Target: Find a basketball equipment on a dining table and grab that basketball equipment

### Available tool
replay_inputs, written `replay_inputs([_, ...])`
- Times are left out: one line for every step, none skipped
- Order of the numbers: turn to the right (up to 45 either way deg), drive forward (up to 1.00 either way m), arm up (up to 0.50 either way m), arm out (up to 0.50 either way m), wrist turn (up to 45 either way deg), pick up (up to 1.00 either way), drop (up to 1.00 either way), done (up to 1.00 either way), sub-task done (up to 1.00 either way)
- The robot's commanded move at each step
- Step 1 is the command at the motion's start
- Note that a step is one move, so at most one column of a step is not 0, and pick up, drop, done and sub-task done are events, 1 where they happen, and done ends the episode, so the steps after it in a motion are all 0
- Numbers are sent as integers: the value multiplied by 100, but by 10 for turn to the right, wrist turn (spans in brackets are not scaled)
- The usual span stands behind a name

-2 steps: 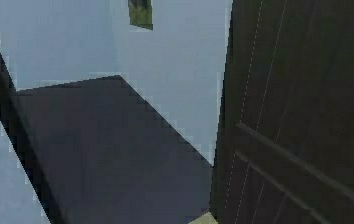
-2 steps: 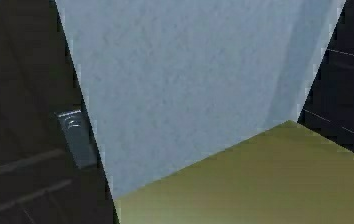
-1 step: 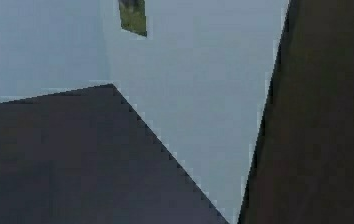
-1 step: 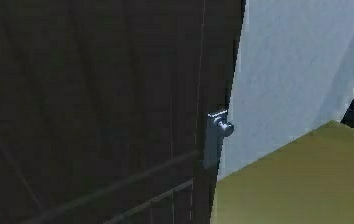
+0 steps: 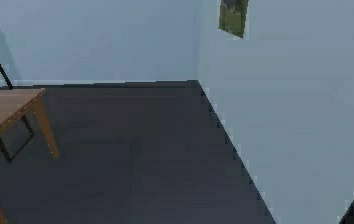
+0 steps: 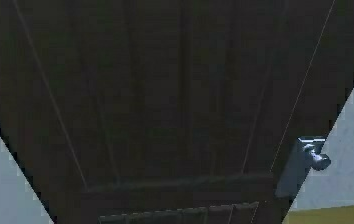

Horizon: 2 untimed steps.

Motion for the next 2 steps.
replay_inputs([0, 60, 0, 0, 0, 0, 0, 0, 0])
replay_inputs([-450, 0, 0, 0, 0, 0, 0, 0, 0])
